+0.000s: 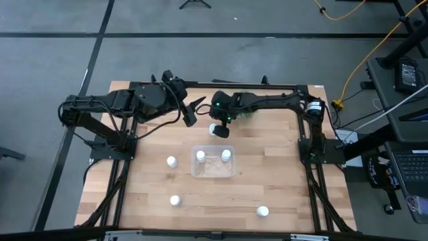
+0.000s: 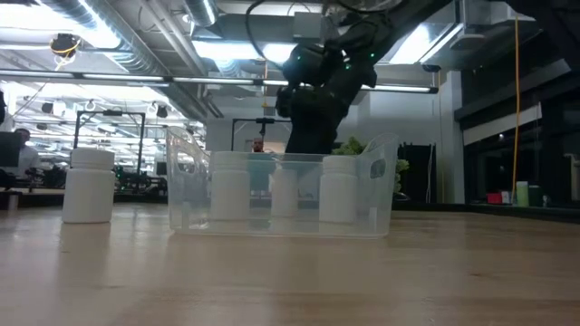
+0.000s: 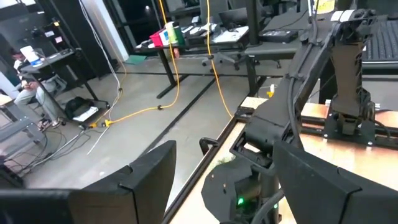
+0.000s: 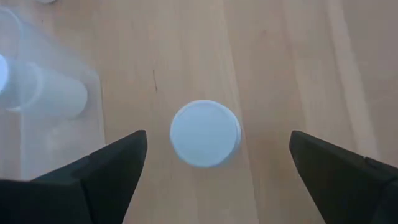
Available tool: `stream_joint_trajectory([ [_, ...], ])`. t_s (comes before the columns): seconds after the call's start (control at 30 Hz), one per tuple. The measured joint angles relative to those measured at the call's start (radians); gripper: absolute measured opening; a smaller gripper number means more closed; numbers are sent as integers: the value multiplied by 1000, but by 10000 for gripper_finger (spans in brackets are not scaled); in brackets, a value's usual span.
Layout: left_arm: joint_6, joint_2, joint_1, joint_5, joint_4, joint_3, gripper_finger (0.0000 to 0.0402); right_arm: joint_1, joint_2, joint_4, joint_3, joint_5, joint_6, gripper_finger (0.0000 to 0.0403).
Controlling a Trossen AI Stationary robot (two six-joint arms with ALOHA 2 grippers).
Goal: Pick and place pill bottles into a basket
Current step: Put the white medicine bottle into the transparent bin
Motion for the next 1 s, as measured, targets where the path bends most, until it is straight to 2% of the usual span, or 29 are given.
stream_joint_trajectory([
  [0.47, -25, 0, 0, 0, -3, 0, 259, 3, 39, 63, 0, 17, -8, 387],
  [0.7, -29, 0, -3, -1, -3, 0, 259, 7, 39, 60, 0, 23, -7, 336],
  [1.0, -28, 0, -3, -4, -2, 0, 259, 7, 39, 58, 0, 23, -7, 251],
])
